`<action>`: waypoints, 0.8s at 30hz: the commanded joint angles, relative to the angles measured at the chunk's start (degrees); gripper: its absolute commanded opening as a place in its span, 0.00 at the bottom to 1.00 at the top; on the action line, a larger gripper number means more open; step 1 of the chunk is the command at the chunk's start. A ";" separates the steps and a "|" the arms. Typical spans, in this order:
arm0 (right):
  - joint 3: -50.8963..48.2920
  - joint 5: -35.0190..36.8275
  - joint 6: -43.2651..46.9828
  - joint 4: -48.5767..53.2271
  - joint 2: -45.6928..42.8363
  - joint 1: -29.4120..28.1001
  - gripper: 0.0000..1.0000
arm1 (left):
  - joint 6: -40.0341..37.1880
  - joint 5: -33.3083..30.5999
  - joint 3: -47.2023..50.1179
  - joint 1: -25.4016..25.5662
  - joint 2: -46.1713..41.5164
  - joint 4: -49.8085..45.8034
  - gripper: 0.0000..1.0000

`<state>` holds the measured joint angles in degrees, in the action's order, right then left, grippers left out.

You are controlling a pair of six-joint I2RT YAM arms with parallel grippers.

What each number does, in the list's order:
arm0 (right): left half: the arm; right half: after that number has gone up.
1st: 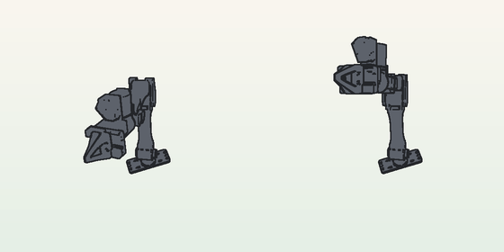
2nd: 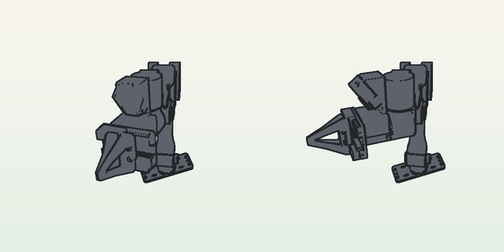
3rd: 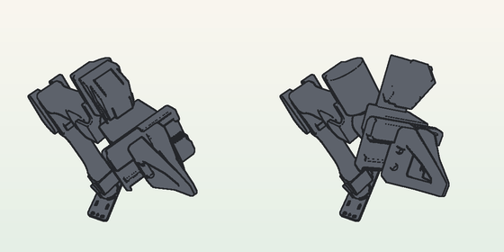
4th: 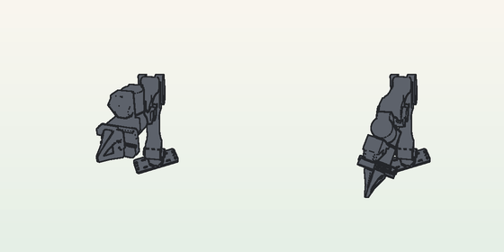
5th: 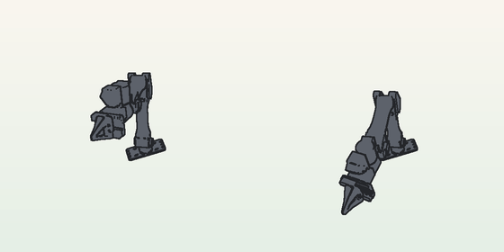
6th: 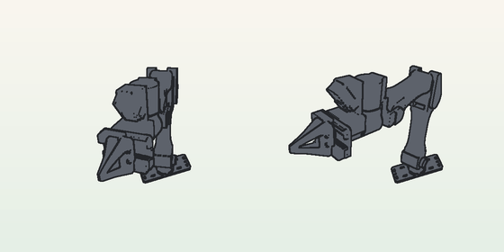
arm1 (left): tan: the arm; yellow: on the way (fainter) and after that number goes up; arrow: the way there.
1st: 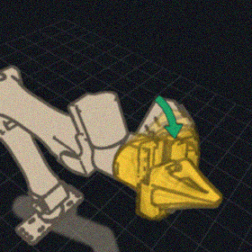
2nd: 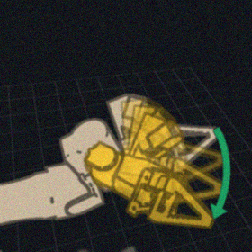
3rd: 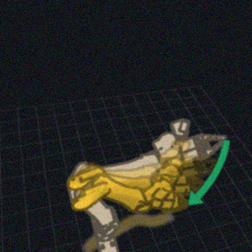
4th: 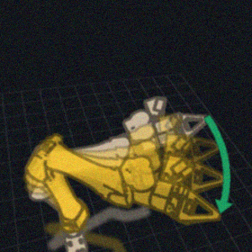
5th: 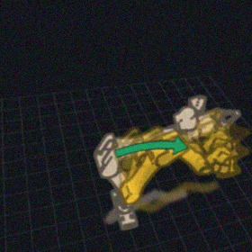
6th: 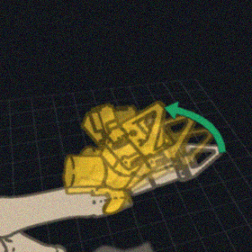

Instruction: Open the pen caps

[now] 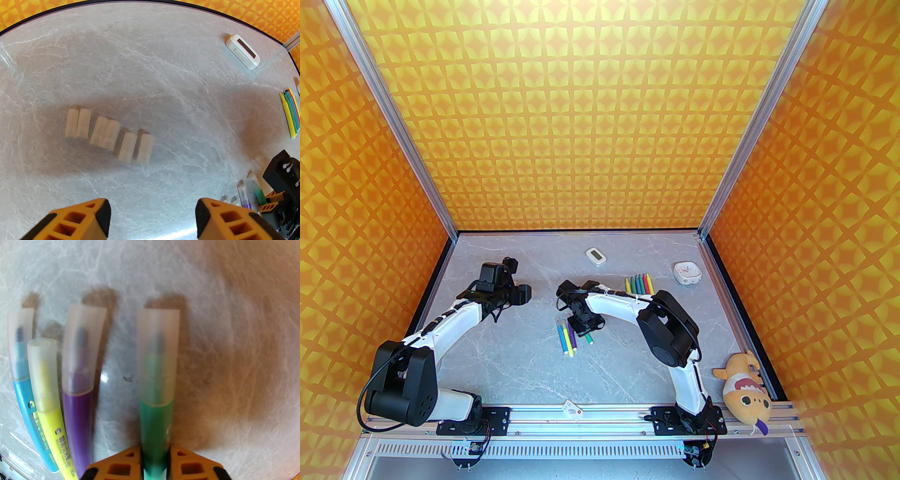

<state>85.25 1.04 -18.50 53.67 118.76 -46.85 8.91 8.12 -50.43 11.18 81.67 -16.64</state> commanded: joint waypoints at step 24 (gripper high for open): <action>-13.70 -9.97 3.32 -18.85 -14.89 6.40 0.00 | 5.16 16.92 -1.17 -0.04 1.90 6.07 0.63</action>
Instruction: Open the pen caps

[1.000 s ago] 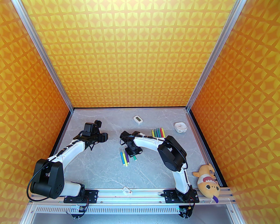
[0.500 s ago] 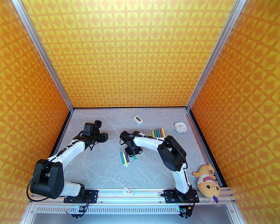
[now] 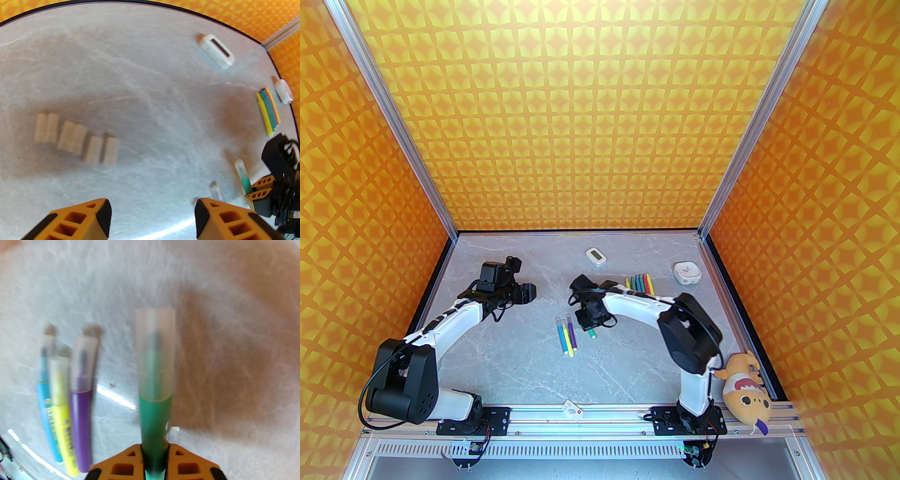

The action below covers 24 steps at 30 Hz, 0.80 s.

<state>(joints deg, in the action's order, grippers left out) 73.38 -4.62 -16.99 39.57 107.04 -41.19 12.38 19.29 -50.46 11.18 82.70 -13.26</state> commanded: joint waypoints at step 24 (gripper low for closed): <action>-4.83 -12.67 2.66 -14.39 -9.22 2.41 0.00 | 8.68 23.87 -1.58 7.16 5.92 16.90 0.57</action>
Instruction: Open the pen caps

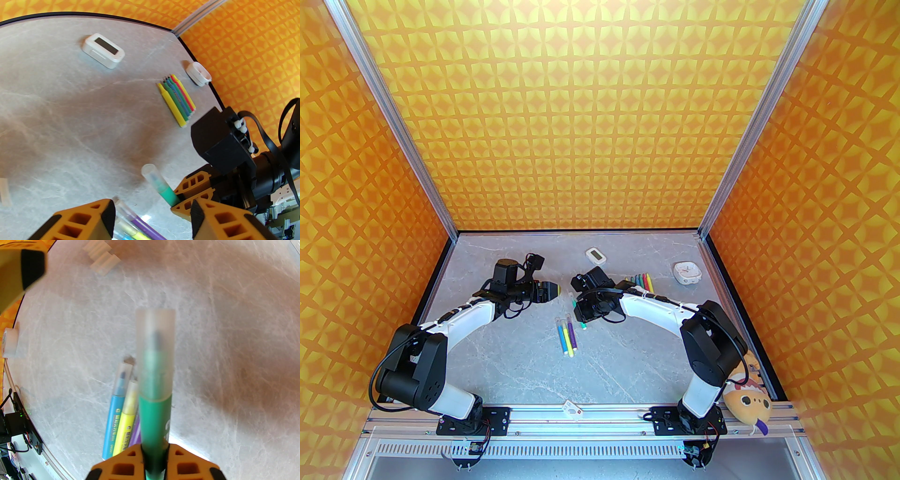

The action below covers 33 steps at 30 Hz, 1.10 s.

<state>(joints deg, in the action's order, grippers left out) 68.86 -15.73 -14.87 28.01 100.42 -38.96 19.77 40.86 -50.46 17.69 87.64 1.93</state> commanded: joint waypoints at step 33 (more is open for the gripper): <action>0.40 -6.08 2.38 -7.88 -5.15 0.16 0.00 | 5.84 4.06 -5.30 3.12 5.43 4.77 0.54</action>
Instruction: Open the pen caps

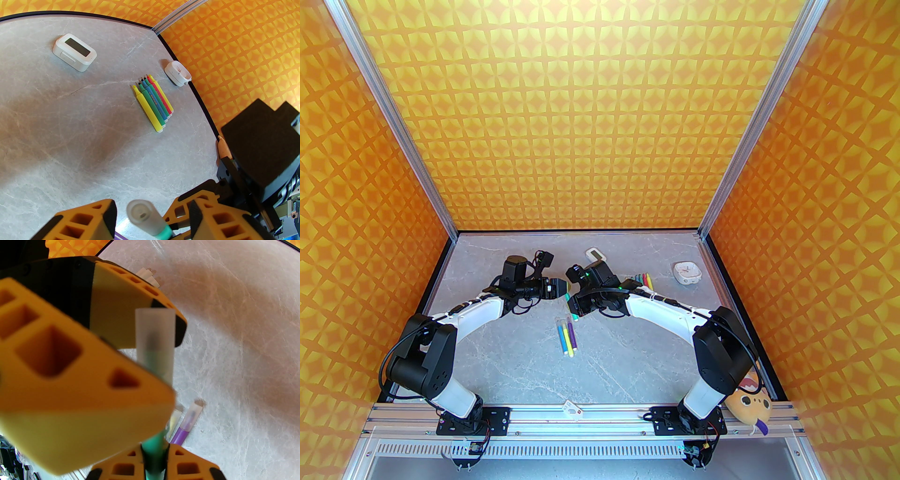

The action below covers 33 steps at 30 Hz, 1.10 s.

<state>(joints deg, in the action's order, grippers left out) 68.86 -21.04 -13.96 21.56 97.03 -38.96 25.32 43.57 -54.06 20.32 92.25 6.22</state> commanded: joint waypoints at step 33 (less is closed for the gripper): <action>-9.06 3.10 -2.04 -16.81 -4.19 0.20 0.29 | 2.85 3.14 -3.86 0.56 2.06 1.52 0.08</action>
<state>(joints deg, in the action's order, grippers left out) 62.08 -18.98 -13.91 11.44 94.56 -38.96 27.05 45.63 -55.96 20.64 93.51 7.11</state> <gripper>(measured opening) 0.283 0.168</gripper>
